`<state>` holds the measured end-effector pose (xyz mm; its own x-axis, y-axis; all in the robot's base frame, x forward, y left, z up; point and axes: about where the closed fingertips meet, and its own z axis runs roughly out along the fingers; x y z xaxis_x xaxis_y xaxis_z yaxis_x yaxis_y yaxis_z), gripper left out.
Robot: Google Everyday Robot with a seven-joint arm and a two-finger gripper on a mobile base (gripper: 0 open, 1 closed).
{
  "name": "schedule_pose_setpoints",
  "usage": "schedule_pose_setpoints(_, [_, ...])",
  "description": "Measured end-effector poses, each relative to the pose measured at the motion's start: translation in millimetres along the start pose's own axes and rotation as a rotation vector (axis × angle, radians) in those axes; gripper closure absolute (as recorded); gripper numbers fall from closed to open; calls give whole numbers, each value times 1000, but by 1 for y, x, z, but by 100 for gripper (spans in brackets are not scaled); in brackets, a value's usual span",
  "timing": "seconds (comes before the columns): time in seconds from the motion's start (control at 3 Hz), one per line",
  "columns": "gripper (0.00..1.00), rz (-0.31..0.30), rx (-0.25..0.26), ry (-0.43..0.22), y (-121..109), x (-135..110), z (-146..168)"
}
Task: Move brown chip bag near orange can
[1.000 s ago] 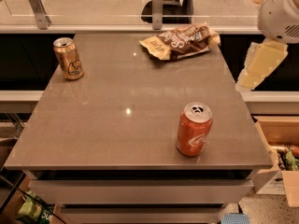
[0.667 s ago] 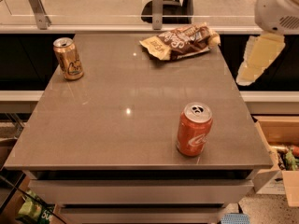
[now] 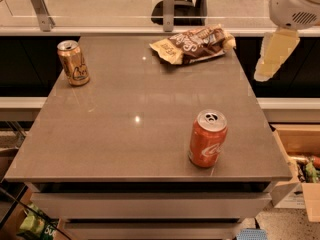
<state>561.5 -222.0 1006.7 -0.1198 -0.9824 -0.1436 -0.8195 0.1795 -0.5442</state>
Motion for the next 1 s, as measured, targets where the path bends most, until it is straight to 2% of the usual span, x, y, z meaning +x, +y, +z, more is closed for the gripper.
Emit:
schedule_pose_setpoints(0.67, [0, -92, 79, -88, -38, -7, 27])
schedule_pose_setpoints(1.0, [0, -125, 92, -122, -58, -12, 40])
